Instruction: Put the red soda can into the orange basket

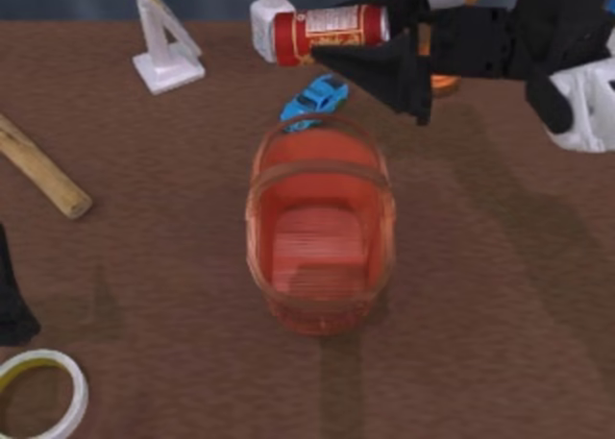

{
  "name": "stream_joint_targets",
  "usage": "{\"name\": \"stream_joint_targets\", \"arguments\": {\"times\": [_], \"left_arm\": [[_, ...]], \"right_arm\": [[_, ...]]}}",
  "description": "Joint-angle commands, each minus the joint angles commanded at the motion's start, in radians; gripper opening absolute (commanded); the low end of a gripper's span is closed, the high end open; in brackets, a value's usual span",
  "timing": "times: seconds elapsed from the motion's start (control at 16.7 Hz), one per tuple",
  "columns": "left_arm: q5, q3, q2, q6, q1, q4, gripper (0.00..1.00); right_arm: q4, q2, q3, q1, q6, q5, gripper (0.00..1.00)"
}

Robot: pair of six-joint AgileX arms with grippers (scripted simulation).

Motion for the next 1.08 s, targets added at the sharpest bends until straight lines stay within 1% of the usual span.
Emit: {"name": "stream_joint_targets", "arguments": {"times": [0.12, 0.42, 0.54, 0.78, 1.08], "left_arm": [[0.000, 0.000, 0.000, 0.000, 0.000, 0.000, 1.00], [0.000, 0.000, 0.000, 0.000, 0.000, 0.000, 1.00], [0.000, 0.000, 0.000, 0.000, 0.000, 0.000, 1.00], [0.000, 0.000, 0.000, 0.000, 0.000, 0.000, 1.00], [0.000, 0.000, 0.000, 0.000, 0.000, 0.000, 1.00]], "right_arm": [[0.057, 0.048, -0.013, 0.001, -0.001, 0.000, 0.00], [0.269, 0.198, -0.065, 0.007, -0.004, 0.003, 0.00], [0.304, 0.227, -0.078, 0.008, -0.005, 0.005, 0.00], [0.306, 0.229, -0.079, 0.009, -0.005, 0.005, 0.00], [0.306, 0.229, -0.079, 0.009, -0.005, 0.005, 0.38]]}}
